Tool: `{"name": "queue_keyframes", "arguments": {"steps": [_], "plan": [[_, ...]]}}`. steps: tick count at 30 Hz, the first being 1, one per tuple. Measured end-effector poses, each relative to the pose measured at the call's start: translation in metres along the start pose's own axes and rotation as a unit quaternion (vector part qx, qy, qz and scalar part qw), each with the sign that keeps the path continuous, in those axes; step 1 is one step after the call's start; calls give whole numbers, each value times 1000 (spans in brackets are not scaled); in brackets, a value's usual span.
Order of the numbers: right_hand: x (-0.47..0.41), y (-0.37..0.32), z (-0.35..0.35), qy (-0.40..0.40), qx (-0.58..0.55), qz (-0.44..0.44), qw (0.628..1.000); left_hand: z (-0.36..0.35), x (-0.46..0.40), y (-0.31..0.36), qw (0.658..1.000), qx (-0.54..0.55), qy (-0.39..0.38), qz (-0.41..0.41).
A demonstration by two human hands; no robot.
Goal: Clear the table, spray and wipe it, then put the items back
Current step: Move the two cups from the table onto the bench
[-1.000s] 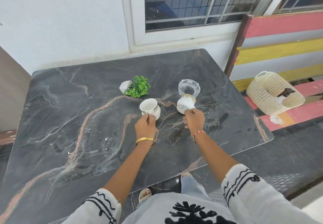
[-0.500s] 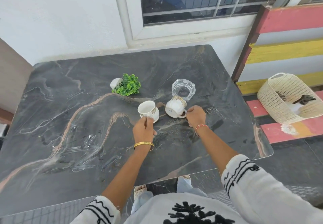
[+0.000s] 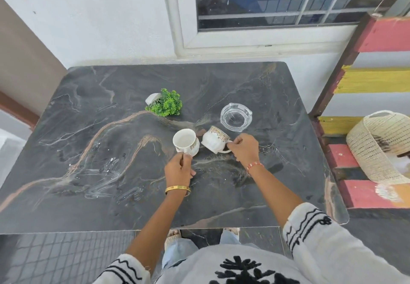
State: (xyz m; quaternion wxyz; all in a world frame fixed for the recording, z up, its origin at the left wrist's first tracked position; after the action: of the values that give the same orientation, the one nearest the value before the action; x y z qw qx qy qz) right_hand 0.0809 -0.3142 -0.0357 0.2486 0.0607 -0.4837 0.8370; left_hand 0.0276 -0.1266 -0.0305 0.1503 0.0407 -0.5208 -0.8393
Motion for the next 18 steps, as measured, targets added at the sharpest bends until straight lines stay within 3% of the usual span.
{"name": "queue_keyframes", "arguments": {"steps": [9,18], "plan": [[8,-4,4,-11,-82,67,994,-7,8,-4,1000,-11,18,9],[21,-8,1,31,50,195,979,-9,10,-5,1000,-13,7,5]]}}
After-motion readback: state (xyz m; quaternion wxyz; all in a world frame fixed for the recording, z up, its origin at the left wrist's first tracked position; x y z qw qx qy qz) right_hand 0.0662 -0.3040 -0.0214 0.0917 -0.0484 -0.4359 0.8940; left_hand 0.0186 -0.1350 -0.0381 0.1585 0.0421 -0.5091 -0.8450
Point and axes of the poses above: each hand's wrist, its own x-axis away from the middle knuckle, its own z-axis out of the back of the hand, y = z × x, the point moved 2 cm from there along -x, towards the middle knuckle, and after that the axes turned 5 degrees about -z, right-handed, at the moved point
